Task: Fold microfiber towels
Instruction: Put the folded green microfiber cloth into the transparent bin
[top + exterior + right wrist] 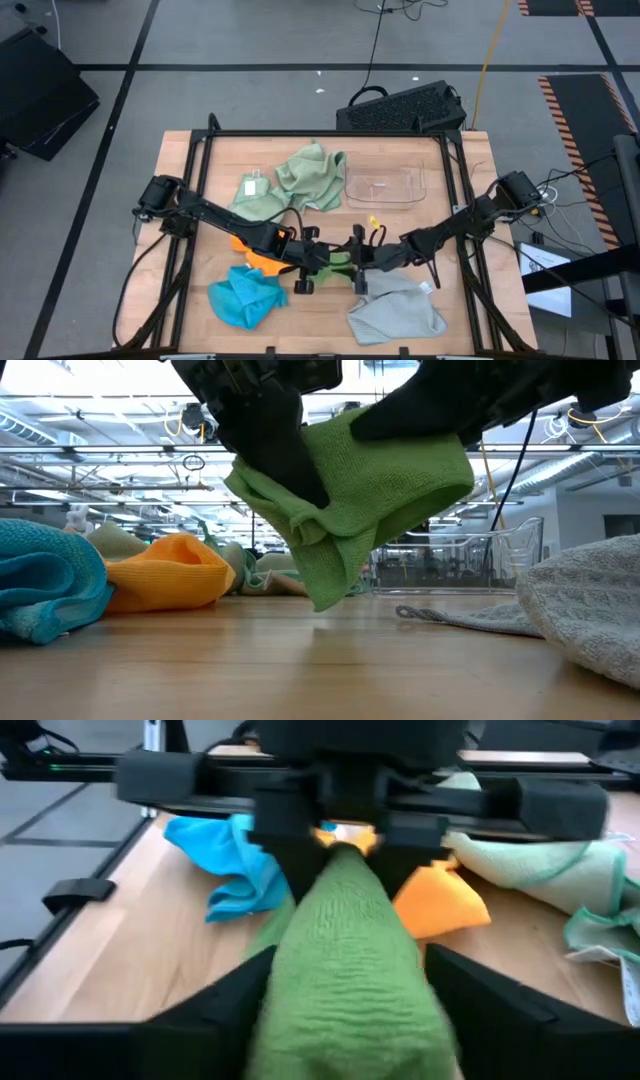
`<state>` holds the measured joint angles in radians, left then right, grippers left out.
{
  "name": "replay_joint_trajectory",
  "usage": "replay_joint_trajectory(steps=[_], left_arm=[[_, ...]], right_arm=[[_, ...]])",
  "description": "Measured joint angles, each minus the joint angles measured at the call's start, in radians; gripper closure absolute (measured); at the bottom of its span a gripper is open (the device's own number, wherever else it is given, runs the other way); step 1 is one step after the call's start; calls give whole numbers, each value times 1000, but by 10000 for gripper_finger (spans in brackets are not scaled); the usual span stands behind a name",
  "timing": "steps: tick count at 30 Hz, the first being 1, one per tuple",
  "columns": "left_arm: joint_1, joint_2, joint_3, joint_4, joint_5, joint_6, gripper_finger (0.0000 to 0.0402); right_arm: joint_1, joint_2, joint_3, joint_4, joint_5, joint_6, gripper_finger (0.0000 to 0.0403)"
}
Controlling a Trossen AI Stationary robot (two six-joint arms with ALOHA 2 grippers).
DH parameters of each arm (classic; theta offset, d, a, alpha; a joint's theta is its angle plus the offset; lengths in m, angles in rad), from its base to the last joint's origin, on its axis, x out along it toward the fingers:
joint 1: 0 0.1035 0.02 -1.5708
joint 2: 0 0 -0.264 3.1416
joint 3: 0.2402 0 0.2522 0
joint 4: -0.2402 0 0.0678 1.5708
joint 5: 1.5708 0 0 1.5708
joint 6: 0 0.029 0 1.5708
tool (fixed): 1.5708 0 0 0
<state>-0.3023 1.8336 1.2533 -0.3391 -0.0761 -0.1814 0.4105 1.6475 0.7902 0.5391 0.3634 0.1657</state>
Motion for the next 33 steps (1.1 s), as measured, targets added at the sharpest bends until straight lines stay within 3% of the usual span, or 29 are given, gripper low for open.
replay_joint_trajectory(steps=[6,8,14,25,28,33], left_arm=[[0,0,0,0,-7,28,360],[0,0,0,0,-24,43,360],[3,0,1,23,-100,93,359],[79,-3,7,133,-144,160,357],[95,-3,5,165,-141,154,337],[96,-28,-4,209,-172,168,268]], right_arm=[[-5,-3,0,-19,-10,-42,350],[-5,-14,0,-28,-34,-78,382],[-30,-112,0,-176,-25,-76,363],[-103,-385,-1,-485,-36,-163,384],[-117,-449,-2,-564,-34,-162,383],[-120,-515,-1,-616,-24,-161,381]])
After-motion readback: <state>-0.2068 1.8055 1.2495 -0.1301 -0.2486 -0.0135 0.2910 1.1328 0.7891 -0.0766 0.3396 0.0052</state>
